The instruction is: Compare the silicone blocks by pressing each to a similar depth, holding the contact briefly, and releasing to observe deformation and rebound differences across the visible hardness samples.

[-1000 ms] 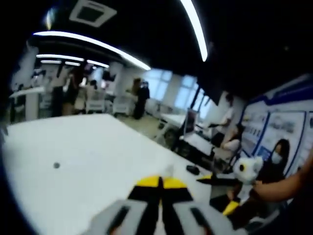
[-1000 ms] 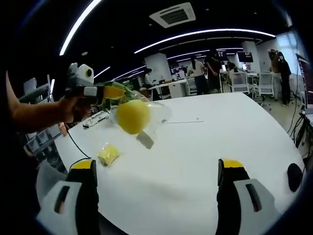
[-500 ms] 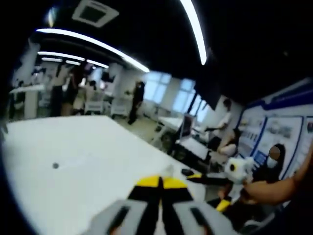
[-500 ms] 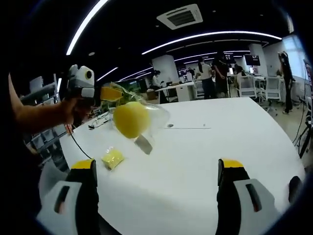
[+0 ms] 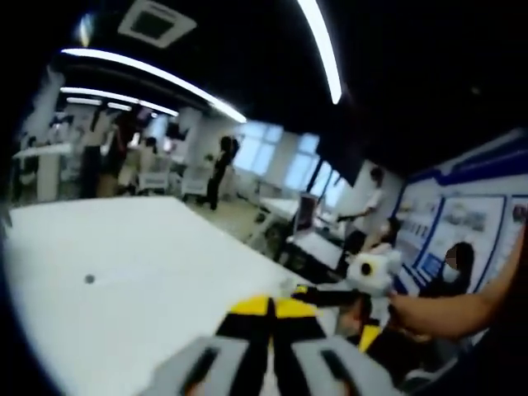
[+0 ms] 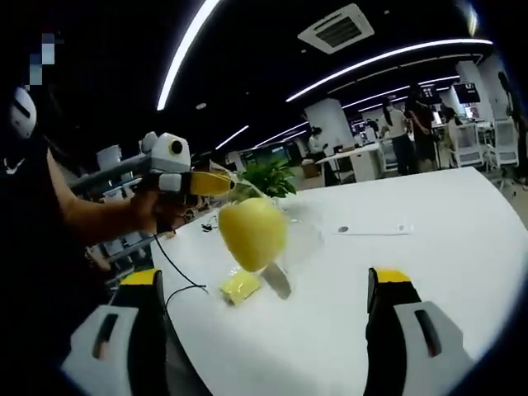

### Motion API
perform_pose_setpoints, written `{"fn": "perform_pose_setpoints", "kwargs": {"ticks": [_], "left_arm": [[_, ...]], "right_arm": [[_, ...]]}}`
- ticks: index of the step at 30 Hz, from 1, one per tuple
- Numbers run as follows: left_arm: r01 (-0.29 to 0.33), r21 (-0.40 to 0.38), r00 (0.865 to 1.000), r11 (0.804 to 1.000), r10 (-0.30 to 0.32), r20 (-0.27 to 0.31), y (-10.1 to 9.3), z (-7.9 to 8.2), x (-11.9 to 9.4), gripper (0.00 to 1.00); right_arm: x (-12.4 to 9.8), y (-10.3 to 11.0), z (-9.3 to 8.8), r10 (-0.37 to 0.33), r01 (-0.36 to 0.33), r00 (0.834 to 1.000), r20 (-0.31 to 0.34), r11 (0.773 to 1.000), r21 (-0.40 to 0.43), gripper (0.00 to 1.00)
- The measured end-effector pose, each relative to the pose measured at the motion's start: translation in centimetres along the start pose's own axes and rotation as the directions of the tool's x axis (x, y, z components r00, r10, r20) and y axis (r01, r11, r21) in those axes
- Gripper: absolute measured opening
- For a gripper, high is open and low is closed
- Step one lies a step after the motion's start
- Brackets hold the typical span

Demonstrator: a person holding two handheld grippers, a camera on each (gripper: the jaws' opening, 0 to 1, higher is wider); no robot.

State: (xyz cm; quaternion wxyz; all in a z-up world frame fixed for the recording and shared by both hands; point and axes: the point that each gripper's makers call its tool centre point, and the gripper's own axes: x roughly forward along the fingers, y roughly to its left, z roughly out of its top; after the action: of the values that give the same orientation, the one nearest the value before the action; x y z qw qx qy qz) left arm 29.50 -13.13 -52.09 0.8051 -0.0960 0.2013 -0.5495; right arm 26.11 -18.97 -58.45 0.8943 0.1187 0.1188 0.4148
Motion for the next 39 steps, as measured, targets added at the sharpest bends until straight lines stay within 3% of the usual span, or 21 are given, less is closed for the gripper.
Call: {"fn": "perform_pose_setpoints", "kwargs": {"ticks": [3, 5, 11, 18, 25, 39], "left_arm": [[0.020, 0.001, 1.000, 1.000, -0.020, 0.001, -0.9, 0.3, -0.2, 0.00], [0.029, 0.003, 1.000, 1.000, -0.029, 0.002, -1.5, 0.6, -0.4, 0.00], [0.055, -0.020, 0.998, 0.998, -0.055, 0.011, -2.7, 0.8, -0.5, 0.00], [0.090, -0.040, 0.996, 0.995, -0.089, 0.021, -4.1, 1.1, -0.7, 0.00], [0.105, -0.039, 0.994, 0.994, -0.104, 0.023, -4.8, 1.5, -0.9, 0.00], [0.107, -0.028, 0.994, 0.994, -0.105, 0.040, -4.9, 2.0, -1.7, 0.00]], "right_arm": [[0.6, 0.2, 0.9, 0.026, -0.026, 0.999, 0.021, 1.000, -0.018, 0.96], [0.8, 0.5, 1.3, 0.056, -0.055, 0.998, 0.028, 0.998, -0.033, 0.86], [1.7, 1.4, 2.5, 0.117, -0.113, 0.991, 0.068, 0.992, -0.053, 0.74], [2.5, 2.9, 2.7, 0.193, -0.188, 0.979, 0.071, 0.979, -0.076, 0.59], [2.5, 4.1, 3.0, 0.267, -0.260, 0.960, 0.086, 0.962, -0.077, 0.31], [2.2, 5.7, 3.3, 0.319, -0.319, 0.945, 0.068, 0.948, -0.011, 0.15]]}}
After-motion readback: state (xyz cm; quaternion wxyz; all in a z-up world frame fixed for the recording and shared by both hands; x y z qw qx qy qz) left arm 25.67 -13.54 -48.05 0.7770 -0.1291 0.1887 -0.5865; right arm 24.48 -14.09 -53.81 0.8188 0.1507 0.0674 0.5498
